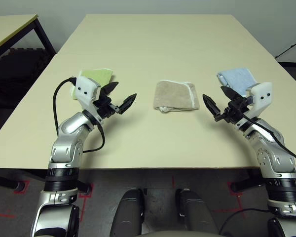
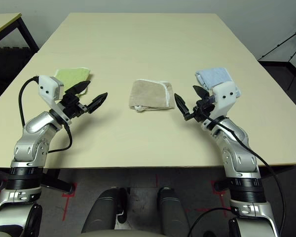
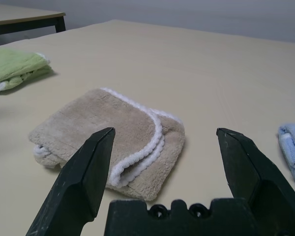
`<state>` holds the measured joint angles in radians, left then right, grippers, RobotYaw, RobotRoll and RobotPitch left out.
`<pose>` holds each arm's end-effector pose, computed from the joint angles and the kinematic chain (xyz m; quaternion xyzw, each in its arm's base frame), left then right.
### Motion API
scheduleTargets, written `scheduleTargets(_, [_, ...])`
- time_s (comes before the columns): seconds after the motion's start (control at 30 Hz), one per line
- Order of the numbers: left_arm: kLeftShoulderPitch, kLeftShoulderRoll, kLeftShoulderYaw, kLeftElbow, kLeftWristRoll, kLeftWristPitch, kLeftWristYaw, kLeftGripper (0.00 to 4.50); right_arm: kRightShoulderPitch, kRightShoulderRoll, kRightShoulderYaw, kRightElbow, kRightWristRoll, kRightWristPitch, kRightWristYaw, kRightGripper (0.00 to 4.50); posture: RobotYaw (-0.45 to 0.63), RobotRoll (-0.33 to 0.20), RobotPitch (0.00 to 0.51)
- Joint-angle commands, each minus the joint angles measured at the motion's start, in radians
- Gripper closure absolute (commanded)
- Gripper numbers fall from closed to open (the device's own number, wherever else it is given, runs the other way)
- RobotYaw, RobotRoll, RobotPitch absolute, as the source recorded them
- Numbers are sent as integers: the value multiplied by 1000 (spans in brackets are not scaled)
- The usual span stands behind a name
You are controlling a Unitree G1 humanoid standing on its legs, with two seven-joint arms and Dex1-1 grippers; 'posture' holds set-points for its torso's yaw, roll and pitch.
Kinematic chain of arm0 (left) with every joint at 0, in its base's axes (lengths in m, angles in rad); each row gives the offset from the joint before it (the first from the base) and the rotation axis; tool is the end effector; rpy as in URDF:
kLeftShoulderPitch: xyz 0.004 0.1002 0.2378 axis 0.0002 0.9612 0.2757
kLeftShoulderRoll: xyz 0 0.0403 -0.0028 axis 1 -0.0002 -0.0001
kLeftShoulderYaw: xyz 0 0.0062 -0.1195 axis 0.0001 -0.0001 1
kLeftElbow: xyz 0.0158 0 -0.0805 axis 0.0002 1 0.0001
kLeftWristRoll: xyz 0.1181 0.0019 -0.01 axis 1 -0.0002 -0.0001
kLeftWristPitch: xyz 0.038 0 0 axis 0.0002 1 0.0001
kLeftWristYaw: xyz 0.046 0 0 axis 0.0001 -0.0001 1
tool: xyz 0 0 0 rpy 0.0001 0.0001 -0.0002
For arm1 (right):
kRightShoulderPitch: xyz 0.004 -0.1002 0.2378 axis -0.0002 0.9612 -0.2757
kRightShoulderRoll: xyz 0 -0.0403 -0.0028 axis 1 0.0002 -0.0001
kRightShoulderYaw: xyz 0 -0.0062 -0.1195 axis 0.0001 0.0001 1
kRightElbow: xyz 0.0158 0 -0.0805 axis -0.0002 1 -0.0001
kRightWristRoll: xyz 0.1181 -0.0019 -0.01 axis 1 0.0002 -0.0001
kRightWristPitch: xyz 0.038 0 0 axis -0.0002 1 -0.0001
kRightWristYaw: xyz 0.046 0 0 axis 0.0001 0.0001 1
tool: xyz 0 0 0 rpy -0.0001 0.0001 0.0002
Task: Fold the towel and set it aside.
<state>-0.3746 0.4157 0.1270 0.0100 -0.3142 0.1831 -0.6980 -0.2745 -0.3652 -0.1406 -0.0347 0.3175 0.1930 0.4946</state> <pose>0.2875 0.2334 0.1380 0.0707 -0.0895 -0.3198 0.9406 0.2715 -0.2311 0.1145 -0.0310 -0.0703 0.2180 0.9729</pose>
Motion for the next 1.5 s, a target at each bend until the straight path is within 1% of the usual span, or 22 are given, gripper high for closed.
scheduleTargets(0.03, [68, 79, -62, -34, -24, -64, -193, 0, 23, -26, -17, -20, 26, 31, 28, 31, 107, 0, 96])
scheduleTargets(0.07, [75, 93, -70, -34, -27, -77, -223, 0, 26, -30, -16, -22, 29, 35, 31, 31, 107, 0, 96])
scheduleTargets(0.1, [60, 111, -81, -5, -25, -111, -272, 0, 54, -34, -17, -56, 54, 70, 39, 31, 87, 0, 108])
scheduleTargets(0.17, [38, 137, -96, 33, -23, -162, -346, 0, 98, -41, -21, -110, 91, 127, 44, 31, 85, 0, 111])
scheduleTargets(0.27, [24, 149, -102, 56, -28, -197, -400, 0, 132, -49, -31, -159, 119, 185, 39, 31, 81, 0, 116])
scheduleTargets(0.47, [-21, 147, -103, 91, -30, -222, -431, 0, 162, -53, -42, -209, 157, 235, 44, 31, 80, 0, 125])
scheduleTargets(0.8, [-90, 161, -99, 151, -33, -195, -450, 0, 185, -48, -82, -238, 235, 326, 1, 31, 77, 0, 132])
scheduleTargets(0.9, [-107, 163, -102, 170, -27, -192, -451, 0, 193, -31, -109, -255, 279, 387, -43, 31, 72, 0, 134])
scheduleTargets(1.03, [-115, 159, -108, 178, -22, -191, -447, 0, 205, 32, -154, -264, 382, 516, -142, 31, 72, 0, 134])
scheduleTargets(1.13, [-113, 158, -112, 173, -19, -185, -446, 0, 201, 69, -167, -255, 420, 587, -202, 31, 72, 0, 134])
scheduleTargets(1.33, [-119, 164, -113, 169, -18, -172, -444, 0, 133, 163, -239, -212, 557, 728, -361, 31, 76, 0, 138])
scheduleTargets(1.5, [-124, 169, -112, 170, -17, -166, -447, 0, 86, 188, -259, -186, 602, 768, -419, 31, 79, 0, 139])
